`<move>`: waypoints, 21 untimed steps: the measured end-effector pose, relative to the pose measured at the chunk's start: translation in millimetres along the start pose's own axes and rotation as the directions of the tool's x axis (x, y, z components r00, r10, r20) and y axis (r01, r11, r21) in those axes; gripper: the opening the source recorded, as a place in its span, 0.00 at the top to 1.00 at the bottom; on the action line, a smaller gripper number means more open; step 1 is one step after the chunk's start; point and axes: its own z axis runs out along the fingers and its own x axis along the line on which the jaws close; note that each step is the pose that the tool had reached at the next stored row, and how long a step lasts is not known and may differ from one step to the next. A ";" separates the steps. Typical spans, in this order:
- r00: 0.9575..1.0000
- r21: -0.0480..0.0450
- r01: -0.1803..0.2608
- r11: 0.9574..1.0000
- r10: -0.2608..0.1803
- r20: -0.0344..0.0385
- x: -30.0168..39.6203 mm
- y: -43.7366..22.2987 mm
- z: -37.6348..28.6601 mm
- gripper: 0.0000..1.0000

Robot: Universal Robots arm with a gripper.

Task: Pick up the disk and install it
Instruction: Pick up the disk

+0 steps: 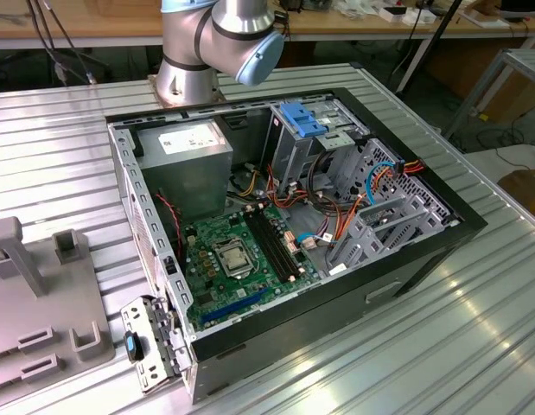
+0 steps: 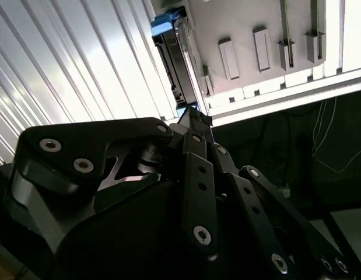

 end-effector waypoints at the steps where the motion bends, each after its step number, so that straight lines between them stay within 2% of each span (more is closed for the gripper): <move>1: 1.000 0.000 0.012 1.000 -0.012 -0.001 0.0 0.0 0.0 0.89; 6: 0.998 -0.002 0.069 0.998 -0.069 -0.003 0.0 0.0 0.0 0.89; 9: 0.994 -0.003 0.109 0.994 -0.109 -0.005 0.0 0.0 0.0 0.89; 11: 0.988 -0.004 0.156 0.988 -0.156 -0.007 0.0 0.0 0.0 0.89; 15: 0.977 -0.006 0.212 0.977 -0.212 -0.009 0.0 0.0 -0.1 0.89; 16: 0.973 -0.007 0.231 0.973 -0.231 -0.010 0.0 0.0 0.0 0.89; 18: 0.968 -0.008 0.250 0.968 -0.250 -0.010 0.0 0.0 0.0 0.89; 21: 0.955 -0.009 0.297 0.955 -0.297 -0.012 0.0 0.0 0.0 0.89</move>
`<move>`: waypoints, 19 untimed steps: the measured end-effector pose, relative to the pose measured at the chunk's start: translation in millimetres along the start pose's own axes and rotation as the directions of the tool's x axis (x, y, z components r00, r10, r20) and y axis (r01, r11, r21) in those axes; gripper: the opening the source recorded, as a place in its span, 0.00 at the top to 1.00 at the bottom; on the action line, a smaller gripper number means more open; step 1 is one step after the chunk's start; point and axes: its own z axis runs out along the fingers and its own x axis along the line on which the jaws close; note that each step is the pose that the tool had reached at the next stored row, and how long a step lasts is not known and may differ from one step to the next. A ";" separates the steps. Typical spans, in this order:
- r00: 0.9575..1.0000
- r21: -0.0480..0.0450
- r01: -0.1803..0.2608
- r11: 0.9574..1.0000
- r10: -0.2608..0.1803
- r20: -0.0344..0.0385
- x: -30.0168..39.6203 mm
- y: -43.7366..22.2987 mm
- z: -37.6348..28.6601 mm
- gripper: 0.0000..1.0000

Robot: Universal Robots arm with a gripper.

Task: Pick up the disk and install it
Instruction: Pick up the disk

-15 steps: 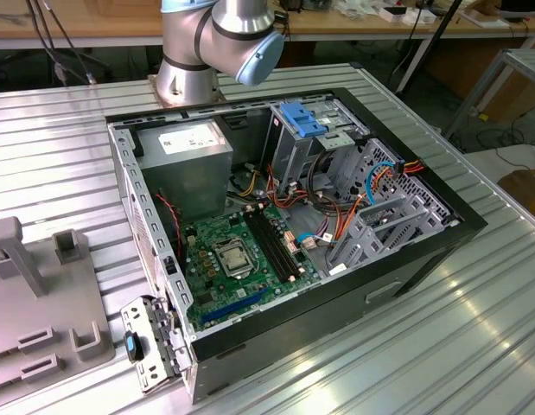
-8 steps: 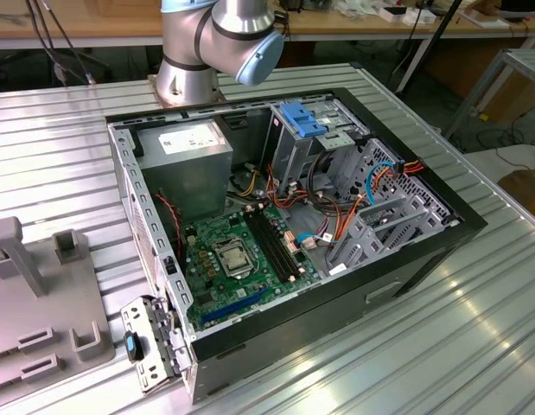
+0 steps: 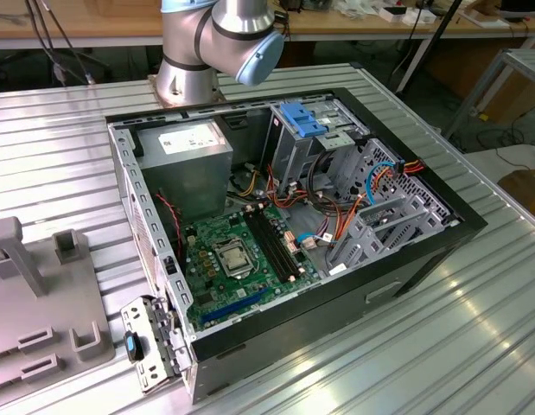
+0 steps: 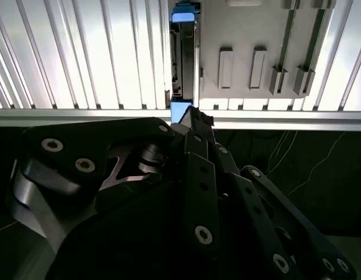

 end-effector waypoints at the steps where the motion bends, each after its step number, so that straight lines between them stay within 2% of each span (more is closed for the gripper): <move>1: 1.000 0.000 0.017 1.000 -0.017 -0.001 0.0 0.0 0.0 0.89; 5: 0.998 -0.002 0.070 0.998 -0.070 -0.003 0.0 0.0 0.1 0.89; 8: 0.994 -0.003 0.111 0.994 -0.111 -0.005 0.0 0.0 0.0 0.89; 9: 0.992 -0.003 0.124 0.992 -0.124 -0.005 0.0 0.0 0.0 0.89; 11: 0.986 -0.005 0.164 0.986 -0.164 -0.007 0.0 0.0 0.0 0.89; 13: 0.976 -0.006 0.215 0.977 -0.215 -0.009 0.0 -0.1 0.0 0.89; 14: 0.973 -0.007 0.230 0.973 -0.230 -0.010 0.0 0.0 0.0 0.89; 16: 0.962 -0.008 0.271 0.962 -0.271 -0.011 0.0 0.0 0.0 0.89; 17: 0.956 -0.009 0.294 0.956 -0.294 -0.012 0.0 0.0 0.0 0.89; 18: 0.951 -0.010 0.309 0.951 -0.309 -0.013 0.0 0.0 0.0 0.89; 19: 0.942 -0.011 0.336 0.942 -0.336 -0.013 0.0 0.0 0.0 0.89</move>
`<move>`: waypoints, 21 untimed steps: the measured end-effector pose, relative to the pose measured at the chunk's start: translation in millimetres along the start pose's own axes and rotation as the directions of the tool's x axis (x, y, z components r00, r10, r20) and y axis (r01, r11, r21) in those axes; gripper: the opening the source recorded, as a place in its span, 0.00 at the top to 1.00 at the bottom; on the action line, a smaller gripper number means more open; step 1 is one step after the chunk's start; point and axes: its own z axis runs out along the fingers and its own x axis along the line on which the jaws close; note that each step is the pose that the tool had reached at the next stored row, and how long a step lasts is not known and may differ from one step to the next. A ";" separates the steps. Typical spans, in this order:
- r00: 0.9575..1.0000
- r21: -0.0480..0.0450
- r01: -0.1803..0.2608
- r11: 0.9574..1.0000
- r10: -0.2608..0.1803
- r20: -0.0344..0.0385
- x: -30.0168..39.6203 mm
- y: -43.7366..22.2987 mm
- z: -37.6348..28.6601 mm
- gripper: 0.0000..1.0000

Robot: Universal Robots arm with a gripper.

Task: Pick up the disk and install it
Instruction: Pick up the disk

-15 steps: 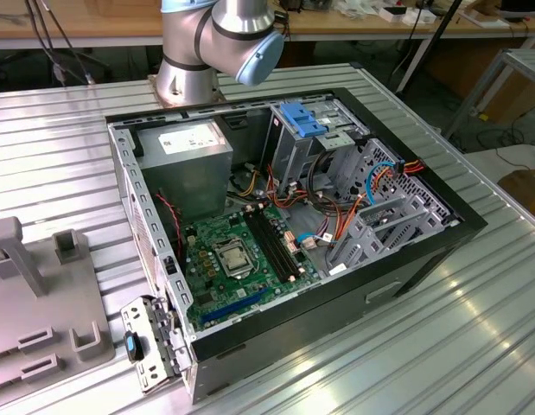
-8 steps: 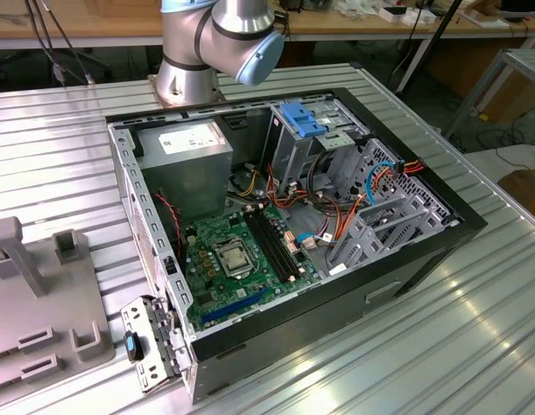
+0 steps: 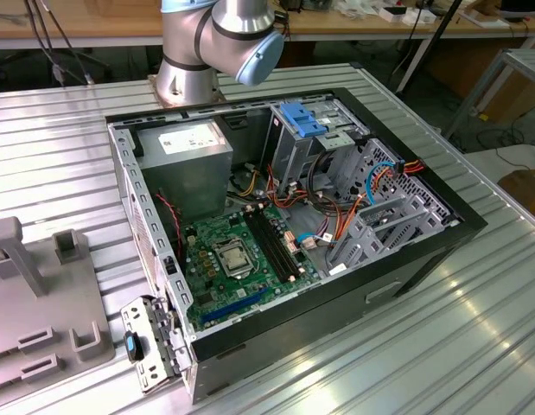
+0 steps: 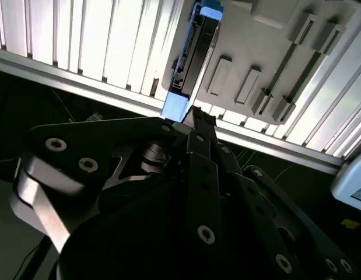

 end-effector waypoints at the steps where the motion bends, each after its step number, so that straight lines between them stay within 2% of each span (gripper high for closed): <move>1: 1.000 0.000 0.018 1.000 -0.018 -0.001 0.0 0.0 0.0 0.89; 4: 0.995 -0.002 0.098 0.995 -0.098 -0.005 0.0 0.0 0.0 0.89; 7: 0.991 -0.004 0.136 0.991 -0.136 -0.007 0.0 0.0 0.1 0.89; 9: 0.990 -0.002 0.142 0.990 -0.142 -0.007 0.1 0.8 0.2 0.89; 10: 0.990 0.002 0.143 0.990 -0.143 -0.007 0.2 1.0 0.4 0.89; 12: 0.989 0.017 0.148 0.989 -0.148 -0.007 0.6 3.0 1.7 0.89; 13: 0.989 0.020 0.149 0.989 -0.149 -0.006 0.9 3.8 2.5 0.89; 15: 0.988 0.025 0.156 0.987 -0.156 -0.007 1.4 4.8 4.2 0.76; 16: 0.987 0.027 0.161 0.987 -0.161 -0.007 1.5 5.0 5.0 0.76; 17: 0.984 0.030 0.178 0.984 -0.178 -0.007 1.7 5.1 6.2 0.75; 18: 0.980 0.032 0.199 0.979 -0.199 -0.008 1.8 5.0 7.6 0.69; 20: 0.975 0.032 0.224 0.974 -0.224 -0.009 1.9 5.0 9.2 0.56; 21: 0.969 0.032 0.246 0.969 -0.246 -0.010 1.9 5.0 10.4 0.51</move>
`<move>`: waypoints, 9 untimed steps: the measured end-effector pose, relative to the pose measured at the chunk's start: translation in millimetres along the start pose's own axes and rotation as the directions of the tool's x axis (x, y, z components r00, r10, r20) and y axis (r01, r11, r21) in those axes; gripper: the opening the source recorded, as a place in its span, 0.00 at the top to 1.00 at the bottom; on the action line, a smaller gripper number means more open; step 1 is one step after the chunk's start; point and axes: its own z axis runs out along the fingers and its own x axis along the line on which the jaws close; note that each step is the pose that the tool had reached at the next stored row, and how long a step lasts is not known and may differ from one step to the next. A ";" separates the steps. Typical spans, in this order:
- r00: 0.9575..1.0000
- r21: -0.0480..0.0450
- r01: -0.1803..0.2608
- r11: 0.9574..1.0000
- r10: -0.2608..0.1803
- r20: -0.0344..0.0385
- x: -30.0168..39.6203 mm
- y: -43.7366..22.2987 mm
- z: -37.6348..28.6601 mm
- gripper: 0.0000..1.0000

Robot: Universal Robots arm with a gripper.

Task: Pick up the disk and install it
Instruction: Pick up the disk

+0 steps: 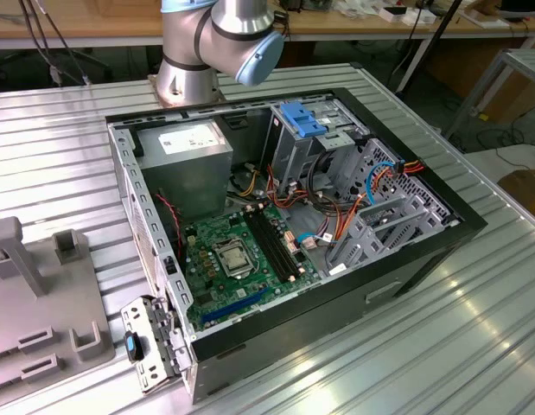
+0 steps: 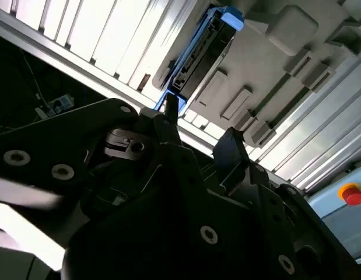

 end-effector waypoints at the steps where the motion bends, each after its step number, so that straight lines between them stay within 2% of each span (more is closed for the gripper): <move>1: 1.000 0.000 0.016 1.000 -0.016 0.000 0.1 0.0 0.7 0.45; 4: 0.999 0.003 0.039 0.999 -0.039 -0.001 0.1 1.8 3.6 0.39; 5: 0.999 0.006 0.039 0.999 -0.039 -0.001 0.1 3.3 5.1 0.32; 9: 0.999 0.008 0.038 0.999 -0.038 -0.001 0.1 5.1 11.1 0.32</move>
